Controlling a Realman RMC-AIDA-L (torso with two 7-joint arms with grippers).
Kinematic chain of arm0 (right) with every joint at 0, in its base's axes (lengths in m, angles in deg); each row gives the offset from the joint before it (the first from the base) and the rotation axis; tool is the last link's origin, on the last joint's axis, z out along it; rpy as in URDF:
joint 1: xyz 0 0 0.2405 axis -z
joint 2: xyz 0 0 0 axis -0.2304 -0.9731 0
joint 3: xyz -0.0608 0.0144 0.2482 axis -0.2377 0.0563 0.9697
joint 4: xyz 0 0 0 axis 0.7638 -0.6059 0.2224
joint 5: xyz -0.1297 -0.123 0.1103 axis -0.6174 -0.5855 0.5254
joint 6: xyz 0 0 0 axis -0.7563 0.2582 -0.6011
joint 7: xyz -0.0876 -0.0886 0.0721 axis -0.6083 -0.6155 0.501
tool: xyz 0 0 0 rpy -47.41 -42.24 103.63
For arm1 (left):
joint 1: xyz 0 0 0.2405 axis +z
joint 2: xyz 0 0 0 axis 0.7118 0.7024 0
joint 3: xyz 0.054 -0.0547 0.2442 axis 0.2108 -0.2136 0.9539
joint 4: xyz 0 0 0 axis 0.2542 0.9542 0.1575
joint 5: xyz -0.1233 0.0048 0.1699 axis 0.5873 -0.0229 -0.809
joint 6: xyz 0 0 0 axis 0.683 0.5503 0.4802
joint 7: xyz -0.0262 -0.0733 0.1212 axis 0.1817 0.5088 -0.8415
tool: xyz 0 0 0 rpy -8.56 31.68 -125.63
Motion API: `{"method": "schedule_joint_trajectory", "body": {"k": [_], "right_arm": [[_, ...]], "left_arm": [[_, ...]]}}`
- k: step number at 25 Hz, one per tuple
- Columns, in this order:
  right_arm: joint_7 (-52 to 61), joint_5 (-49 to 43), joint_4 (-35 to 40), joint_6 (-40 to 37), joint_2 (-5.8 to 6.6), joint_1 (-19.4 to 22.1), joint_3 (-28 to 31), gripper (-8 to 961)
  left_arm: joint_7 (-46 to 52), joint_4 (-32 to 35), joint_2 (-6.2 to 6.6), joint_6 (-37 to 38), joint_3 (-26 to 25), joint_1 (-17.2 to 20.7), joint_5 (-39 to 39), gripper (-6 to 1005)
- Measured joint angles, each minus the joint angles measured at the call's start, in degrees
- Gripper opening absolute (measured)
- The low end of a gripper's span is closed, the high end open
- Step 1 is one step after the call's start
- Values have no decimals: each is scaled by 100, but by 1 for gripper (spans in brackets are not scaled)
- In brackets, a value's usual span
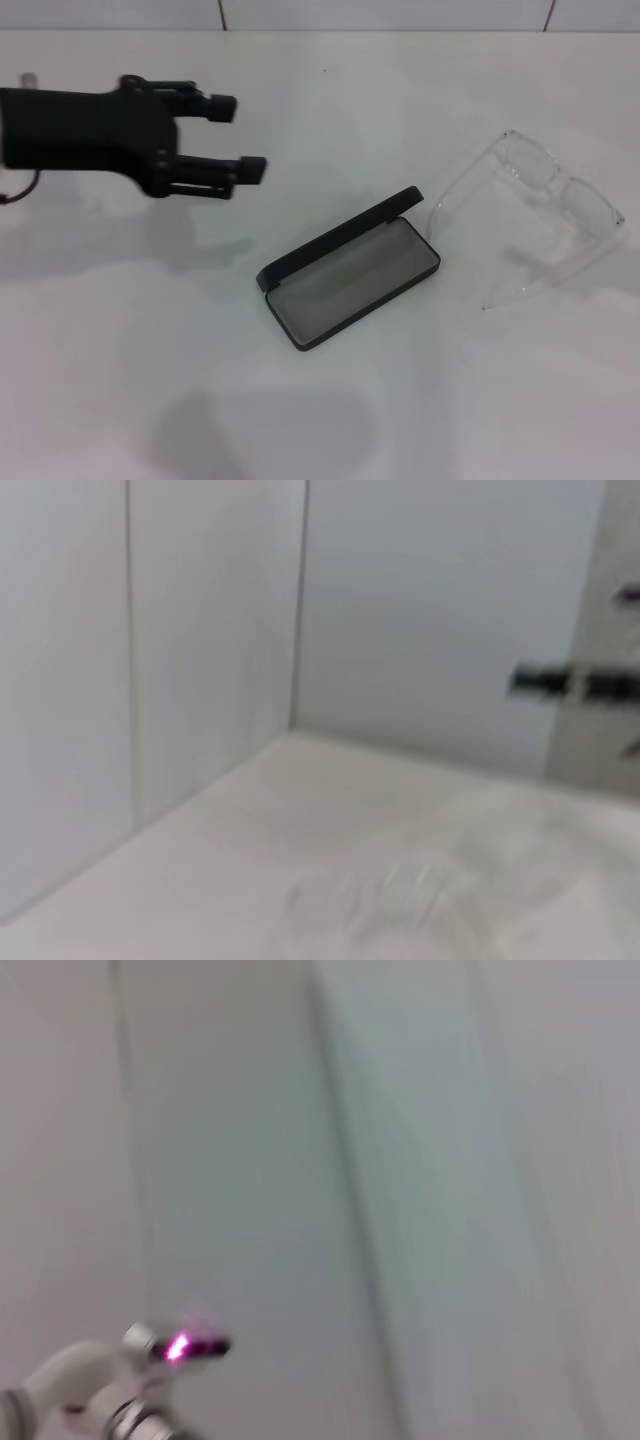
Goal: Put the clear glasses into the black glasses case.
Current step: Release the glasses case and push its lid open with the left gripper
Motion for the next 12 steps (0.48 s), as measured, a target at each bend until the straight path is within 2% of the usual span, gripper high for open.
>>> {"method": "schedule_joint_trajectory", "body": {"k": [2,3,8,12], "right_arm": [[1,0,19,-84,95,224,330,875],[5,0,37,-108,147,349,510,875],[15,-2,74,-268,270,795,1025,875],[-8,-25,59,-379,297,969,1170,875]], "left_arm": [[534,601,-224,-74,89,-124,-826,775],[1006,875,-275,-149,310,-199,-1234,774],[2291,1141,-243,-436,1405,-531,-1916,768],[2940,1136,-255,-803,2449,-838,-2443,763]]}}
